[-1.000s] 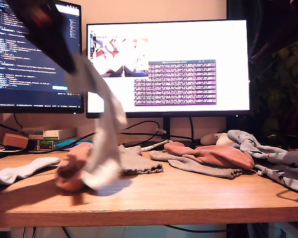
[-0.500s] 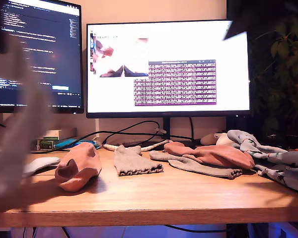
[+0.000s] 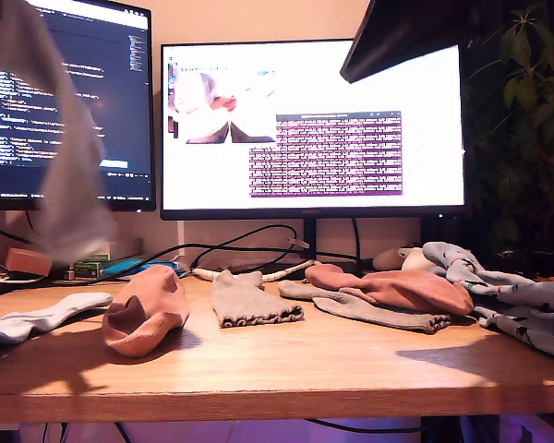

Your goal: Pair up the socks based on colour and pattern, by placing them on top of one another

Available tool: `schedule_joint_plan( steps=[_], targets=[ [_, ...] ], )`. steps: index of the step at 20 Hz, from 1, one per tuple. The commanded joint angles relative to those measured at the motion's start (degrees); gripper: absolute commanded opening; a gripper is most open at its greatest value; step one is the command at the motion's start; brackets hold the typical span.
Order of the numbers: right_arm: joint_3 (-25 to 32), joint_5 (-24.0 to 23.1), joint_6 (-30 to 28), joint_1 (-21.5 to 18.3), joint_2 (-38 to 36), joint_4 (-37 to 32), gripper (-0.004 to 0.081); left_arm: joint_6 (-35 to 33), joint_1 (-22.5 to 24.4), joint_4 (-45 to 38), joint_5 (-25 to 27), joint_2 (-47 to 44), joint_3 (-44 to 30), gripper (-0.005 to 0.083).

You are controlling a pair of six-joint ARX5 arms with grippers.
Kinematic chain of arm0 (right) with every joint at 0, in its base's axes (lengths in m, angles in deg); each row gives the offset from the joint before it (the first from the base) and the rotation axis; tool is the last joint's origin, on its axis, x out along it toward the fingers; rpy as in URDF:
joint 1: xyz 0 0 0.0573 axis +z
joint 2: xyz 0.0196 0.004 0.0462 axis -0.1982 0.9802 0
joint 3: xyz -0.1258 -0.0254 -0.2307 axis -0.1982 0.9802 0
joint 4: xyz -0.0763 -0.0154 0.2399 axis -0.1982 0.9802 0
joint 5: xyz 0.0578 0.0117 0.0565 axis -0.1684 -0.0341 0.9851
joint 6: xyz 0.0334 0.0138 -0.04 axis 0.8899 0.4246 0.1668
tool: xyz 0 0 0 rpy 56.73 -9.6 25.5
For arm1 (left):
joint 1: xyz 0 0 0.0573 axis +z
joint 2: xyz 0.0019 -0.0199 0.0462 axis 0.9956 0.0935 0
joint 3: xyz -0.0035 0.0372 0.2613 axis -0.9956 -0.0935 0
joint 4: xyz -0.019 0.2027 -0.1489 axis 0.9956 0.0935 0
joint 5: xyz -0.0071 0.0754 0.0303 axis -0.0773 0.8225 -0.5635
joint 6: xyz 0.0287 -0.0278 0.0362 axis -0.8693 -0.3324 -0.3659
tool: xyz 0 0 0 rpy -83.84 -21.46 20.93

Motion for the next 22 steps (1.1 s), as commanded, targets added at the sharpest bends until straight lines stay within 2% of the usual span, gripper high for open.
schedule_joint_plan(
  steps=[1, 6, 8, 10, 13, 16, 22],
  targets=[
    [0.8, 0.0, -0.4, 0.6, 0.9, -0.7, -0.0011, 0.6, 1.7, 0.0, 1.1, 0.2, -0.6, -0.0022],
    [0.8, 0.0, -0.4, 0.7, 1.2, -1.2, -0.0011, 0.3, 6.4, 0.1, 1.2, -0.6, -0.6, -0.0022],
    [0.8, 0.0, -0.4, 0.7, 1.2, -1.2, -0.0011, 0.5, 6.8, 0.1, 0.6, -1.8, -0.6, -0.0022],
    [0.8, 0.0, -0.4, 0.7, 1.2, -1.3, -0.0011, 0.5, 6.8, 0.1, -2.2, -2.0, -0.6, -0.0022],
    [0.8, 0.0, -0.4, 0.7, 1.2, -1.3, -0.0011, 0.4, 7.1, -2.0, -2.1, -0.1, -0.6, -0.0022],
    [0.8, 0.0, -0.3, 0.7, 1.2, -1.2, -0.0011, -2.1, 9.2, -7.1, -1.5, 3.1, -0.6, -0.0022],
    [0.8, 0.0, -0.3, 0.7, 1.2, -0.4, -0.0011, -3.9, 12.0, -22.8, -1.2, 8.1, -0.6, -0.0022]
  ],
)
